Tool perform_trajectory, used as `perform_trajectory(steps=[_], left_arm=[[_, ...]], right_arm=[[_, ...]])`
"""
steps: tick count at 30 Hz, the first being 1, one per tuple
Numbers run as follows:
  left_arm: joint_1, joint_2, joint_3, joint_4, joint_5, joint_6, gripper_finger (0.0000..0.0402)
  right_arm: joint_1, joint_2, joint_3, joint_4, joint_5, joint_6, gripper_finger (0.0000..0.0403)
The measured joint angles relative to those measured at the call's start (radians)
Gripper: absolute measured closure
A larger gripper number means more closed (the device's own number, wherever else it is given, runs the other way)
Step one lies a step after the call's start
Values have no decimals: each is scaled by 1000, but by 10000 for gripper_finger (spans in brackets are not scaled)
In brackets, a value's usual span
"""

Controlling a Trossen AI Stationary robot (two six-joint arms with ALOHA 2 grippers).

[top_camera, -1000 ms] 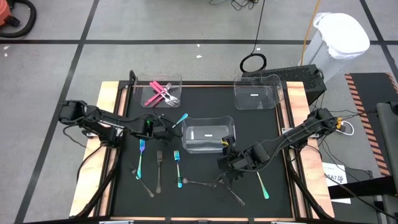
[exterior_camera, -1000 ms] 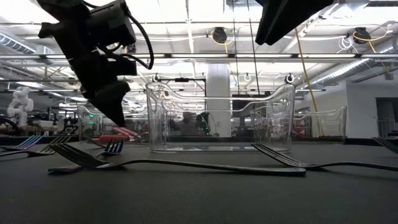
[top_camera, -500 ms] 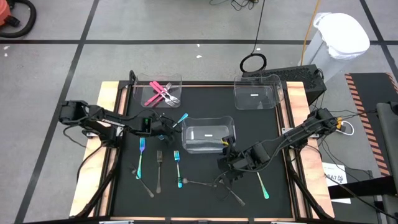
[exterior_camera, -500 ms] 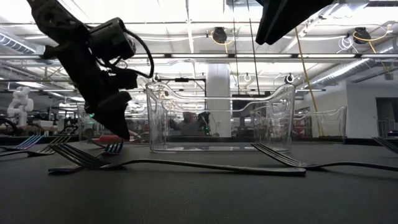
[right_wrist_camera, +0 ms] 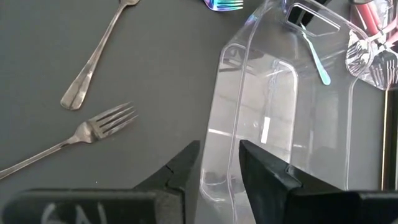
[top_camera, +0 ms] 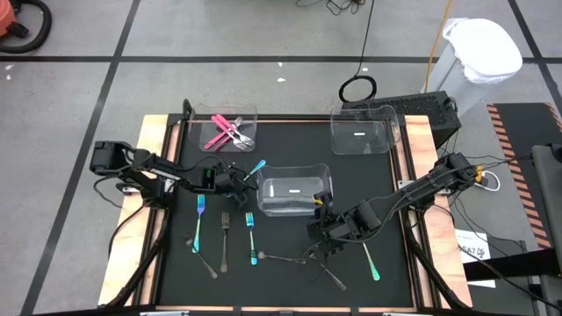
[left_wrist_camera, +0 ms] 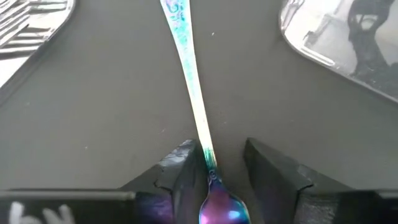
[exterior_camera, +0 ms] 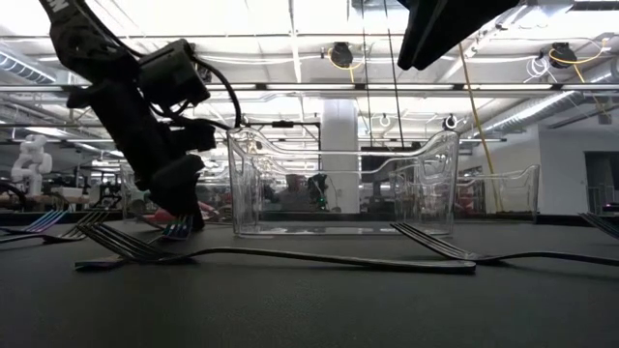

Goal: Sort silverware by color (type)
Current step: Put the blue fork into the right transparent bin

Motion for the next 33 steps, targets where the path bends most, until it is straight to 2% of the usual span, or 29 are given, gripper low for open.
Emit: perform_trajectory(steps=[8,10,16,25,33], left_arm=[[9,4,6,3,26,20,373],[10,4,6,2,24,28,390],[21,-52,1,-23,16,30,382],[21,-243,-2,-153,-19,28,393],[-26,-388,0,-155,-22,43,394]], right_arm=[[0,0,0,0,0,-2,298],[0,0,0,0,0,-3,298],[0,0,0,1,1,-3,298],[0,0,0,9,1,-2,298],[0,0,0,15,1,4,298]])
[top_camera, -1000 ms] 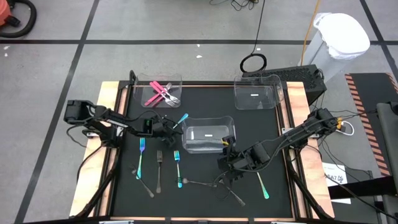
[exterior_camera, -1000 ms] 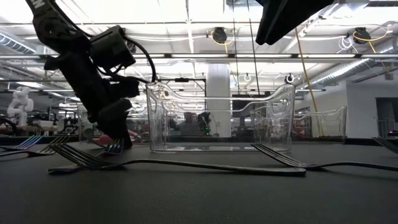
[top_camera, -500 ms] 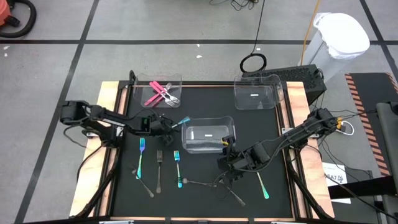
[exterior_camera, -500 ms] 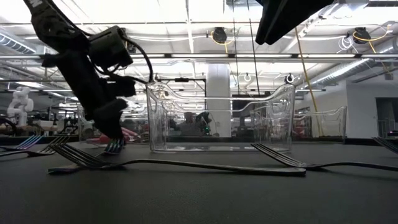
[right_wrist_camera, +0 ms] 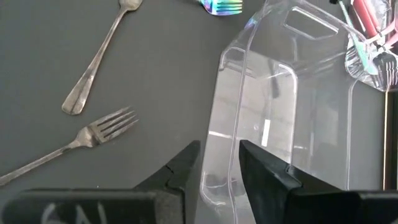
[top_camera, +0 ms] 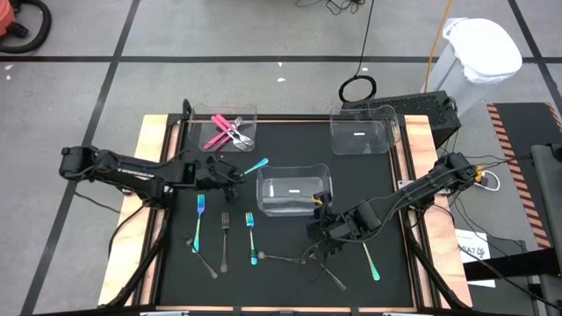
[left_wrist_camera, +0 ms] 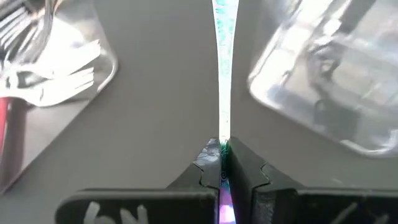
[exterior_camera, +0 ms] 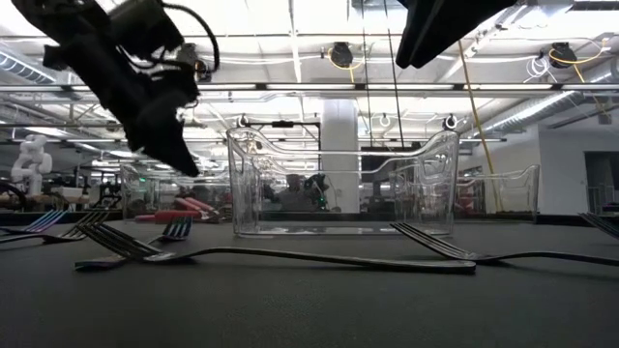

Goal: Sort silverware by color (type)
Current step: Put the blue fork into the right transparent bin

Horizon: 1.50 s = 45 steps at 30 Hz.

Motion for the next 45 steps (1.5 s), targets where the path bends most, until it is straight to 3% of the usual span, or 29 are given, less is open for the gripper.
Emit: perform_trajectory(steps=[16,27,36,45], left_arm=[[-87,-164,2,27,-71,71,392],[-145,-173,2,199,-74,165,385],[-196,-173,2,338,-75,244,383],[-252,-172,2,488,-76,314,382]], right_arm=[[0,0,0,37,-1,-3,298],[0,0,-42,94,0,-63,298],[-62,0,-195,362,0,-224,298],[-144,0,-244,640,-29,-262,298]])
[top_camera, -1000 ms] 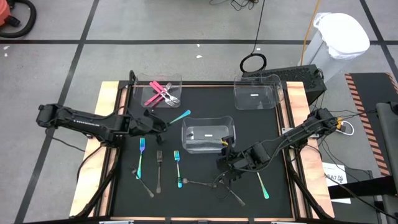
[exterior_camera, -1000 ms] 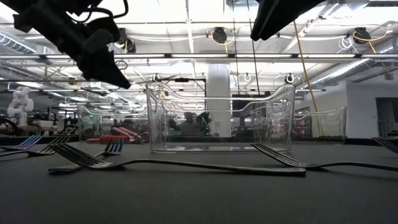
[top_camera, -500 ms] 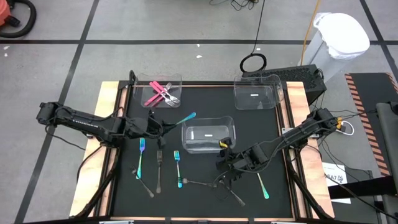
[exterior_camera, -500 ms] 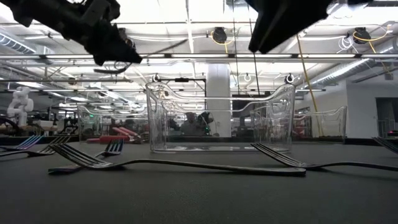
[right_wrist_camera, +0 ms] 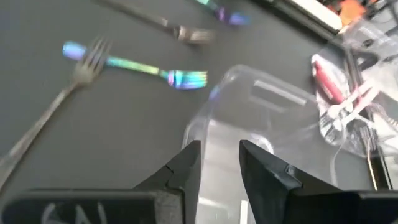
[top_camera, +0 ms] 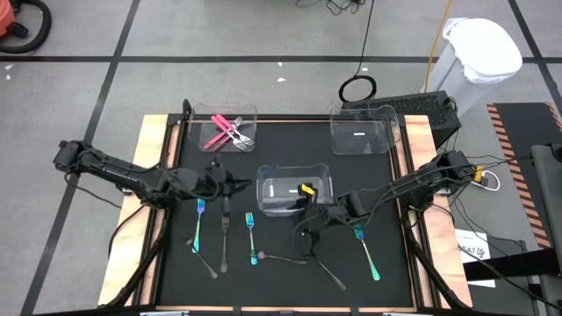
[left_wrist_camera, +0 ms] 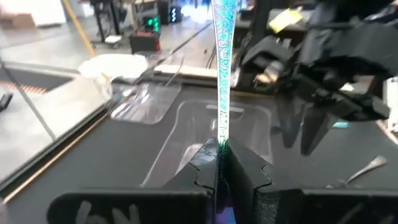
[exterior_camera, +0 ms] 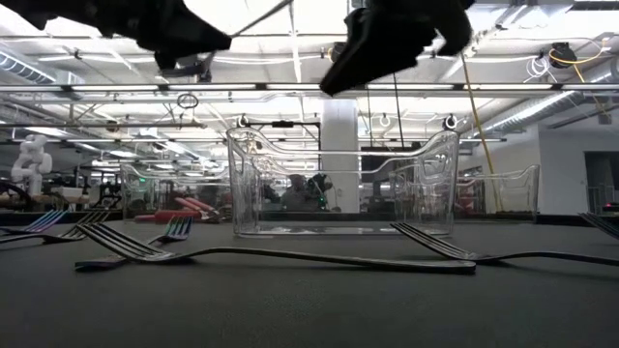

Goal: Sort silverware by color (type)
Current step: Put the blue fork into the right transparent bin

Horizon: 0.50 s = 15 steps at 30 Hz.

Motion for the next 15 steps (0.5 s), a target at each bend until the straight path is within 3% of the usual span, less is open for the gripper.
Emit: perform_trajectory(steps=[4,15], left_arm=[[-28,0,0,45,-9,45,389],[-77,1,0,118,-53,102,395]], right_arm=[[-26,0,-9,122,2,40,298],[-69,0,-28,239,4,48,298]])
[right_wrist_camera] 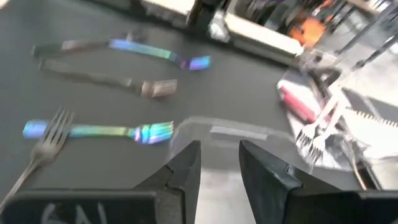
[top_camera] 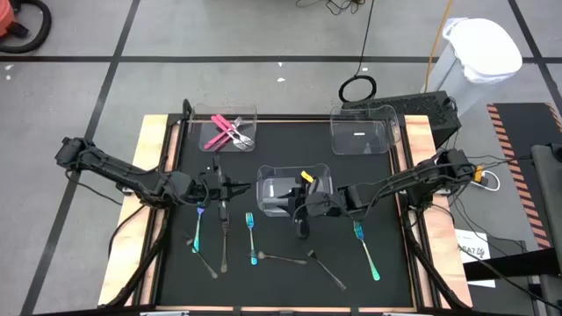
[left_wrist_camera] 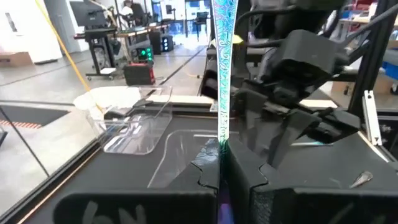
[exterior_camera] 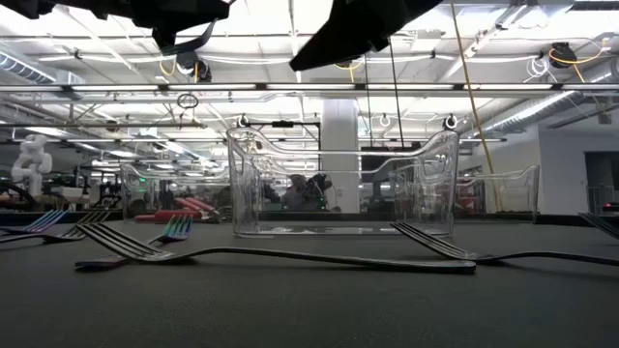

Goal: Sort silverware by color (type)
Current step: Put the blue fork into the right transparent bin

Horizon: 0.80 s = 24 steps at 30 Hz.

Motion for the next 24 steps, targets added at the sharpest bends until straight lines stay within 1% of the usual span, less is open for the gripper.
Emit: perform_trajectory(steps=[3,5,7,9,11,13,16,21,24], left_arm=[[-5,9,0,29,-12,32,395],[-5,26,0,49,-26,77,394],[-5,45,0,76,-62,118,394],[-3,69,0,115,-101,162,393],[-3,96,0,160,-110,221,393],[-3,128,0,209,-107,280,392],[-6,185,0,269,-94,351,392],[-5,279,11,305,-100,431,392],[-6,320,26,342,-100,457,391]], right_arm=[[-13,0,-99,240,-6,-4,298],[-23,1,-183,453,-52,5,298],[-32,1,-253,648,-80,29,298],[-36,1,-306,782,-79,37,298],[-37,1,-340,878,-76,38,298],[-37,1,-348,947,-75,38,298],[-32,0,-348,997,-75,61,298],[-11,0,-348,1065,-67,89,295],[3,-6,-348,1050,11,105,285]])
